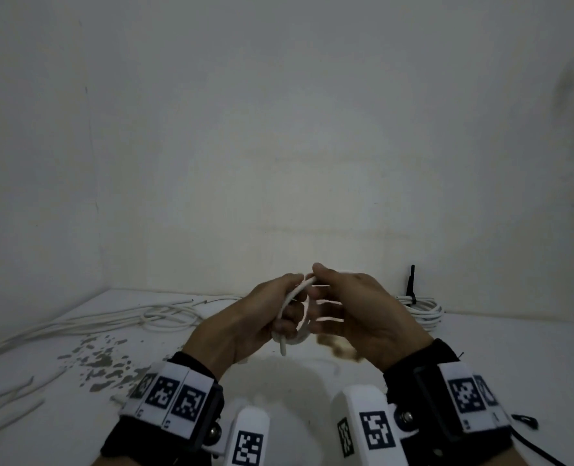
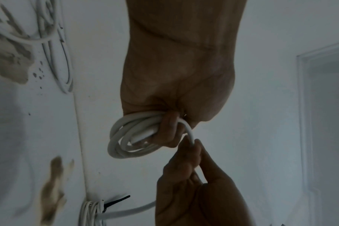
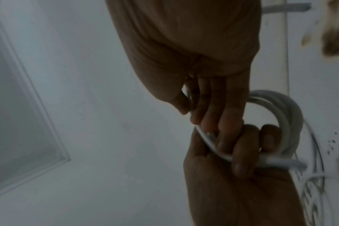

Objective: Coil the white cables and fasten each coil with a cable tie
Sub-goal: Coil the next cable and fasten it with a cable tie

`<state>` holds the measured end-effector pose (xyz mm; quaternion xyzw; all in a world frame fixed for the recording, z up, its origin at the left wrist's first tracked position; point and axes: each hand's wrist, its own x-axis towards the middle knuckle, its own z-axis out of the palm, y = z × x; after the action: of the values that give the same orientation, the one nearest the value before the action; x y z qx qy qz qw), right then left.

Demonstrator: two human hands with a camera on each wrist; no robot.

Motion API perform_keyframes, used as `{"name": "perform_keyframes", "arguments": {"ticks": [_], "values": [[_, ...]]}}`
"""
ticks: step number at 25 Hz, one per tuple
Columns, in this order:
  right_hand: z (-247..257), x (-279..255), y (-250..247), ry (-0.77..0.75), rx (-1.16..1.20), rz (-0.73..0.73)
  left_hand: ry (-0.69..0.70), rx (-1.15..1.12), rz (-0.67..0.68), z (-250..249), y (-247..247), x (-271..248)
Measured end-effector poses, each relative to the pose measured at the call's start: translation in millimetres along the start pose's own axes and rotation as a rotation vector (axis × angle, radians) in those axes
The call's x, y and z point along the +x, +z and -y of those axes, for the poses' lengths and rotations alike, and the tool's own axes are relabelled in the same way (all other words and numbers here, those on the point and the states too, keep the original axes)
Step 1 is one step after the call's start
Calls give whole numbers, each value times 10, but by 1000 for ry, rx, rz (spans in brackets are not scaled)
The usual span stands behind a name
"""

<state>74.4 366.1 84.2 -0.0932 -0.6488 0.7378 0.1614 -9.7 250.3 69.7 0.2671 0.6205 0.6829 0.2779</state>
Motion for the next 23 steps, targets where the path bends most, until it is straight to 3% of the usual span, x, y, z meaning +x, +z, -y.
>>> {"name": "perform_keyframes", "arguments": {"ticks": [5, 11, 13, 17, 20, 23], "values": [[-46, 34, -161, -207, -321, -253, 36, 133, -114, -25, 23, -45], [-80, 83, -268, -430, -625, -416, 45, -6, -220, -63, -35, -26], [-62, 95, -349, -395, -650, -344, 54, -71, -220, -83, -122, -26], [-67, 84, -383, -236, -741, -53, 70, -172, -188, -127, -199, -41], [-82, 87, -386, -139, -791, 8, 65, -200, -178, -133, -216, -31], [-33, 65, -371, -140, -593, 9, 79, -284, -195, -123, -238, 17]]}}
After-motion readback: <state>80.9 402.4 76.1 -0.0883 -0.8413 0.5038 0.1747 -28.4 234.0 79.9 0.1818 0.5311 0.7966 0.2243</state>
